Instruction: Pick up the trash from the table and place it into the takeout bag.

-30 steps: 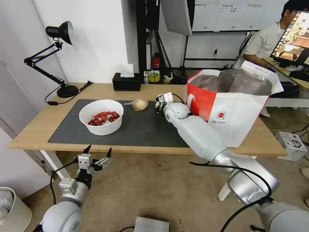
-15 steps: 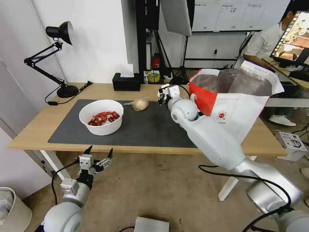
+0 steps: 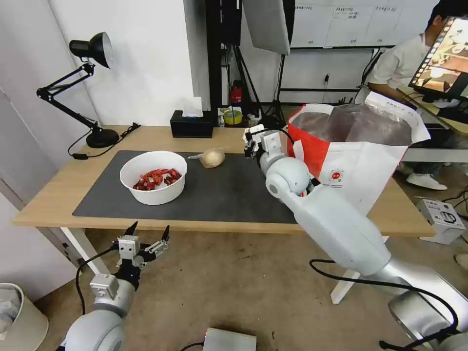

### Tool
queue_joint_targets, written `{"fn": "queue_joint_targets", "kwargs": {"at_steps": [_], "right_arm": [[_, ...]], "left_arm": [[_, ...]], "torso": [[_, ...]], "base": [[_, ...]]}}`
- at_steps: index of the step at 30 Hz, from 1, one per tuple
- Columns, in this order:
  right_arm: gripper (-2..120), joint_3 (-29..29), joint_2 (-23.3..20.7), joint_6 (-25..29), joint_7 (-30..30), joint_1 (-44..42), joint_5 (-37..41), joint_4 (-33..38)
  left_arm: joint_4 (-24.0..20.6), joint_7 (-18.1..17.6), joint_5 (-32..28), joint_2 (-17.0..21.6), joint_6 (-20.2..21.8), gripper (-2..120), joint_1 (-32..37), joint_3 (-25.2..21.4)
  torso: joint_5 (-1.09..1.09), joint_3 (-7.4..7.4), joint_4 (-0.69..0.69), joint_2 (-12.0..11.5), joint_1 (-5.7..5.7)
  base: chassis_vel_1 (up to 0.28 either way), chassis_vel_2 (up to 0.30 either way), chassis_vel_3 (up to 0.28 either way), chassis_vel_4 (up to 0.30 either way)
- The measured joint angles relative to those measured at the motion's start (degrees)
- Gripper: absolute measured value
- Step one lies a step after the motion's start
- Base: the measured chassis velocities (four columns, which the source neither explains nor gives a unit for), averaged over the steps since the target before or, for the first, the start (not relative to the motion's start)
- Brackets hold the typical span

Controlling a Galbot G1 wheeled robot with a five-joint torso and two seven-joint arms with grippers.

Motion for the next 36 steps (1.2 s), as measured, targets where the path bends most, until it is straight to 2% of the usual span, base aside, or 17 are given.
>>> {"fn": "queue_joint_targets", "kwargs": {"at_steps": [14,21,25,36], "right_arm": [[0,6.3,-3.8,6.0,2.0,-4.8,-3.3,10.5],[0,12.8,-9.2,8.0,1.9,-8.6,-4.0,16.1],[0,15.8,-11.1,9.8,1.7,-10.4,-5.5,17.1],[0,19.9,-13.6,9.0,1.7,-14.1,-5.6,18.0]], "left_arm": [[-0.4,0.0,0.0,-0.4,-0.1,100,0.8,-0.4],[-0.5,-0.1,0.1,-0.4,-0.1,100,0.8,-0.2],[-0.6,-0.2,0.3,-0.4,-0.1,100,0.7,0.2],[-0.9,-0.2,0.8,-0.8,-0.1,100,0.9,0.4]], "torso": [[0.00,0.00,0.00,0.0,0.00],[0.00,0.00,-0.01,0.0,-0.01],[0.00,0.00,-0.01,0.0,0.00],[0.01,0.00,0.00,0.0,0.00]], "base": [[0.000,0.000,0.000,0.000],[0.000,0.000,0.000,0.000],[0.000,0.000,0.000,0.000],[0.000,0.000,0.000,0.000]]}}
